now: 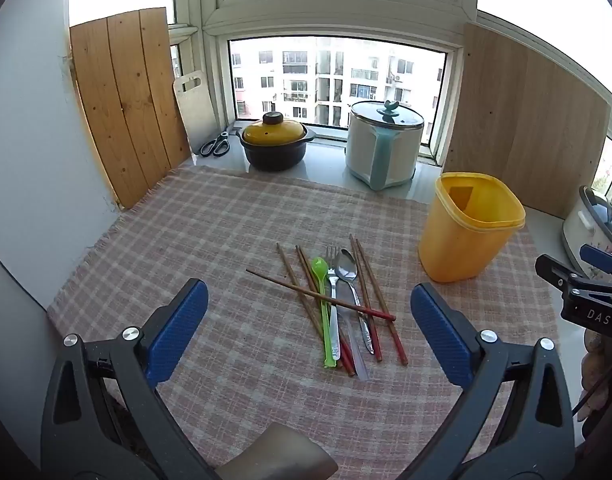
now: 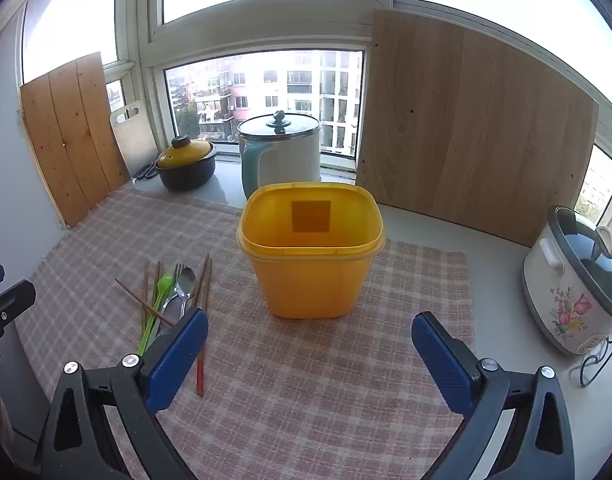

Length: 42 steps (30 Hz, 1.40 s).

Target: Organize utensils

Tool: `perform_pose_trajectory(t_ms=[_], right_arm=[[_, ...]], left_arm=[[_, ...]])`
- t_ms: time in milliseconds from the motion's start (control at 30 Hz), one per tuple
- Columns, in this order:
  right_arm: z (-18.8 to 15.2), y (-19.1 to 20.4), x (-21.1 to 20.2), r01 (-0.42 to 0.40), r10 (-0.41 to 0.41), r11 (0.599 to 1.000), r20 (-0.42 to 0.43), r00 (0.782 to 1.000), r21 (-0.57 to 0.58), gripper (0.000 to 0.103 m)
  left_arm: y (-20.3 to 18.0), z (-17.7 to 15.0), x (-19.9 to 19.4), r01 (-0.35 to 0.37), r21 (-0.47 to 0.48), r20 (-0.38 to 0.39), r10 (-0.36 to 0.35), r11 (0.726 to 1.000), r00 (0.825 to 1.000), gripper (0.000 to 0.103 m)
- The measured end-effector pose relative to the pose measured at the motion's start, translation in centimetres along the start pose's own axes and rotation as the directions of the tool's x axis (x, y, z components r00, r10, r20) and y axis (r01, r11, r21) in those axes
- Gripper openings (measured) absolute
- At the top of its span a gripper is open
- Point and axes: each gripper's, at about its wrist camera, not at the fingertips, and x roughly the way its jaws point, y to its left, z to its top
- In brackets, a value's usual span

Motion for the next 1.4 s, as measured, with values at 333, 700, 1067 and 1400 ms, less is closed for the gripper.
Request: perform_pose_trajectory(t_ms=[333, 700, 1067, 1400], right_arm=[[-0.5, -1.9, -0.3, -0.008, 0.008, 1.0, 0.011, 1.0, -0.015, 0.103], [0.2, -0.2, 0.0, 0.02, -0.02, 0.999, 0.004, 1.0, -0.025, 0.103], [0.3, -0.3, -0.1, 0.021, -0.021, 1.0, 0.007, 1.0, -0.021, 0.103], [0.4, -0.3, 0.1, 0.024, -0.024, 0.999, 0.005, 1.0, -0.021, 0.103]], left_arm=[[0.1, 0.4, 0.2, 0.003, -0.008, 0.001, -0.003, 1.0, 1.0, 0.103], [0.2, 0.5, 0.0, 0.01, -0.019, 0.006, -0.01, 1.0, 1.0, 0.103], [0.0, 0.5, -0.2, 0.01, -0.024, 0.009, -0.01, 1.0, 1.0, 0.103], [-0.1, 0.4, -0.1, 0.009, -0.033, 0.008, -0.009, 0.999, 1.0, 0.103]])
